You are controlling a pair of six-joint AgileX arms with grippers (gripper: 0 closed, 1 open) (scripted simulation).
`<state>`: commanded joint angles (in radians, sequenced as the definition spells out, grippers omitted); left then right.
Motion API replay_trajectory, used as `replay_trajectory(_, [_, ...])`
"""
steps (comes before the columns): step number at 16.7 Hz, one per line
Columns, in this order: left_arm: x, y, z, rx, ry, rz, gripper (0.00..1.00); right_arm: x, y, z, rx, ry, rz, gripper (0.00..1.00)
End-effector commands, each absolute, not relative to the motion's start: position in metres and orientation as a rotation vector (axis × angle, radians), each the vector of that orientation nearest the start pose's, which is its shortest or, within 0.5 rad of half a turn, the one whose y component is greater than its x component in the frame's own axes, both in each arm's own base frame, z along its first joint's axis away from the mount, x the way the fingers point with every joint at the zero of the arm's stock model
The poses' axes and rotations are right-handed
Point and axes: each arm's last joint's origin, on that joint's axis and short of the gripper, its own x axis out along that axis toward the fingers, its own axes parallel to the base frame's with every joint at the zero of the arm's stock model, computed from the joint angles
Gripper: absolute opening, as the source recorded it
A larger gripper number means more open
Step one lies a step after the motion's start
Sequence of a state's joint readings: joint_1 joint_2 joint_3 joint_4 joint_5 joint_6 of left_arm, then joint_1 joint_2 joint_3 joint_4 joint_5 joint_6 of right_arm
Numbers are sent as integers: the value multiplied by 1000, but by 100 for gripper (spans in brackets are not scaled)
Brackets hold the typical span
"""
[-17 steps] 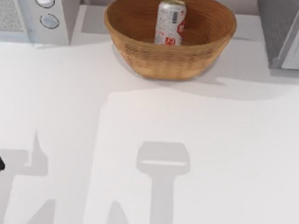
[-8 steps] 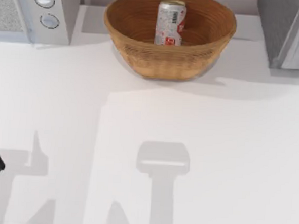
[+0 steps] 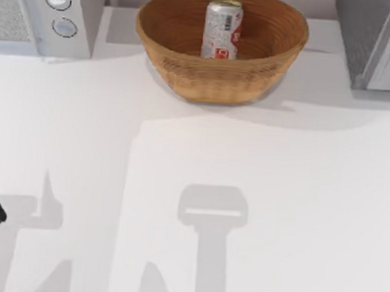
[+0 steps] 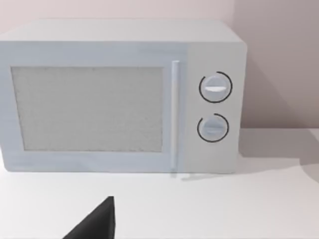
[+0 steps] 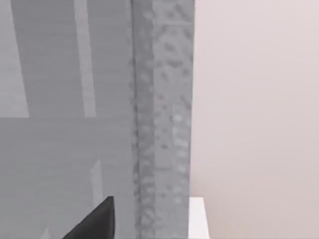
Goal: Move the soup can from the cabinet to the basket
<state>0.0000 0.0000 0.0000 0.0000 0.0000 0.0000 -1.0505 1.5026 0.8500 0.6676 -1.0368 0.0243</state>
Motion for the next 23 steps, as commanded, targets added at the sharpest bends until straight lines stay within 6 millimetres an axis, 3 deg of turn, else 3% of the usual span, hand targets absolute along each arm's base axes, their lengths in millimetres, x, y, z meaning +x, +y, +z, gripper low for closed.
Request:
replay_trajectory(5, [106, -1, 160, 0, 0, 0, 100, 187, -271, 372, 19, 15, -1, 100])
replay_trajectory(9, [106, -1, 160, 0, 0, 0, 100, 174, -243, 451, 26, 18, 0, 100])
replay_trajectory(12, [106, -1, 160, 0, 0, 0, 100, 162, -216, 491, 15, 11, 2, 100])
replay_trajectory(15, [106, -1, 160, 0, 0, 0, 100, 154, -201, 509, 4, 4, 3, 100])
replay_trajectory(23, [106, -1, 160, 0, 0, 0, 100, 160, -197, 510, 3, 2, 1, 100])
